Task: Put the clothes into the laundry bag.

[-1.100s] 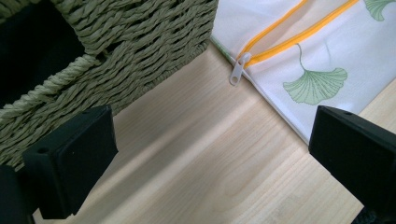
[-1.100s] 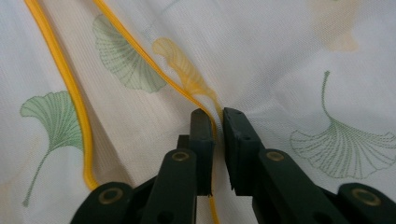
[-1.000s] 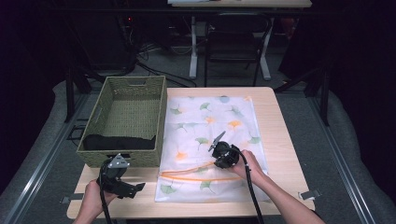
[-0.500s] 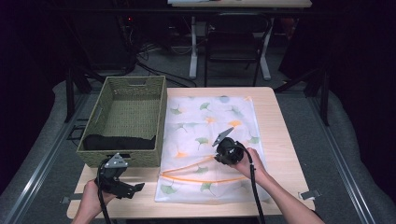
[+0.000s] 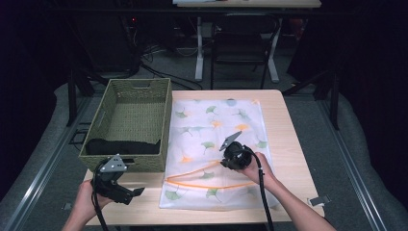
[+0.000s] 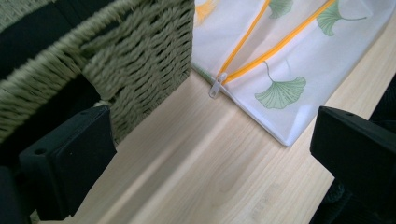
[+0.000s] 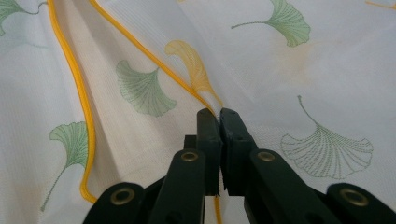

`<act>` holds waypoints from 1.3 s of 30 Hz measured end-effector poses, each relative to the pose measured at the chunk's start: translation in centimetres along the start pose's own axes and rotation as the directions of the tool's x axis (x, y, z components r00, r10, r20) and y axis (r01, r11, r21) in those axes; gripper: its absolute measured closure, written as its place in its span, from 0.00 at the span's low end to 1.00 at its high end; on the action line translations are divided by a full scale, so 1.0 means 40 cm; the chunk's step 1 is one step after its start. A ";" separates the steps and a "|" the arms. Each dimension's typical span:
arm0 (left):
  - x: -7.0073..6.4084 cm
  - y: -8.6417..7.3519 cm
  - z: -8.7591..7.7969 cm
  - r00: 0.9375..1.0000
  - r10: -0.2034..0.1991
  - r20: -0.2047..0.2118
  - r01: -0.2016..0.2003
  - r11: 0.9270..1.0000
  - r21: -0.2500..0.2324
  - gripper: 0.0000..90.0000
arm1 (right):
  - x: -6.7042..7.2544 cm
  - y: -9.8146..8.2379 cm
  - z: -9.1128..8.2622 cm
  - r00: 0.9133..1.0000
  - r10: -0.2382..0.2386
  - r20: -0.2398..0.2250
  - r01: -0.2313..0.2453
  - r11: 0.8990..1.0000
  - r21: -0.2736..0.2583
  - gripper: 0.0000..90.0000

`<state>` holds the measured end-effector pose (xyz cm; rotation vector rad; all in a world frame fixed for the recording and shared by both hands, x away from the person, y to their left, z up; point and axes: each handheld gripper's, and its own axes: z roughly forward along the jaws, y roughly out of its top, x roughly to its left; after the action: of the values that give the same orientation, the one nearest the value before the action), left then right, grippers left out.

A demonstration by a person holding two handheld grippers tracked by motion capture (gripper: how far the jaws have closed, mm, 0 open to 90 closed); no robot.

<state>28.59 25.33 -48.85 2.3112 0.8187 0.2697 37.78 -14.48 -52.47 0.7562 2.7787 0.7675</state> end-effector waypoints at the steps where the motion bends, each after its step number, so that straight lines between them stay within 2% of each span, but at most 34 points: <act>1: 0.003 0.008 -0.008 1.000 0.014 -0.017 -0.014 1.000 -0.003 0.00 | -0.002 -0.001 -0.001 1.000 -0.006 -0.003 0.006 1.000 -0.005 0.97; 2: 0.006 0.011 -0.012 1.000 0.017 -0.006 -0.017 1.000 -0.007 0.00 | -0.002 -0.002 -0.001 1.000 -0.005 -0.004 0.005 1.000 -0.008 0.97; 4: 0.010 0.020 -0.018 1.000 0.020 -0.024 -0.020 1.000 -0.004 0.00 | -0.003 -0.002 -0.003 1.000 -0.013 -0.007 0.013 1.000 -0.016 0.97; 6: 0.014 0.026 -0.023 1.000 0.019 -0.013 -0.019 1.000 -0.004 0.00 | -0.001 -0.003 -0.005 1.000 -0.010 -0.005 0.010 1.000 -0.018 0.97; 9: 0.027 0.051 -0.039 0.999 0.039 -0.009 -0.039 0.999 -0.004 0.00 | -0.001 -0.003 -0.005 1.000 -0.010 -0.006 0.010 1.000 -0.018 0.97; 16: 0.055 0.099 -0.054 0.996 0.086 -0.015 -0.085 0.996 0.031 0.00 | -0.002 -0.002 -0.004 1.000 -0.011 -0.007 0.011 1.000 -0.017 0.97; 17: 0.062 0.106 -0.058 0.995 0.099 -0.008 -0.098 0.995 0.030 0.00 | -0.002 -0.002 -0.004 1.000 -0.011 -0.006 0.011 1.000 -0.018 0.97; 19: 0.075 0.118 -0.065 0.993 0.114 -0.024 -0.113 0.993 0.045 0.00 | -0.002 -0.002 -0.003 1.000 -0.015 -0.006 0.015 1.000 -0.018 0.97; 21: 0.091 0.126 -0.072 0.992 0.129 -0.002 -0.129 0.991 0.036 0.00 | -0.003 -0.002 -0.003 1.000 -0.015 -0.005 0.015 1.000 -0.018 0.98; 25: 0.118 0.144 -0.078 0.985 0.170 -0.011 -0.169 0.982 0.086 0.00 | -0.002 -0.003 -0.004 1.000 -0.004 -0.006 0.003 1.000 -0.024 0.98; 33: 0.182 0.181 -0.086 0.984 0.177 -0.019 -0.174 0.978 0.115 0.00 | -0.002 -0.003 -0.006 1.000 -0.012 -0.005 0.012 1.000 -0.025 0.98; 34: 0.182 0.181 -0.086 0.984 0.177 -0.019 -0.174 0.978 0.115 0.00 | -0.002 -0.003 -0.006 1.000 -0.012 -0.005 0.012 1.000 -0.025 0.98; 35: 0.194 0.190 -0.086 0.981 0.194 -0.011 -0.191 0.973 0.131 0.00 | -0.003 -0.003 -0.006 1.000 -0.012 -0.007 0.012 1.000 -0.026 0.98; 39: 0.219 0.205 -0.084 0.981 0.194 -0.012 -0.190 0.970 0.149 0.00 | -0.002 -0.002 -0.006 1.000 -0.011 -0.004 0.011 1.000 -0.023 0.98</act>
<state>38.15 27.73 -41.18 2.5351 0.6463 0.3349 37.75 -14.70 -52.32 0.7354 2.7704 0.7988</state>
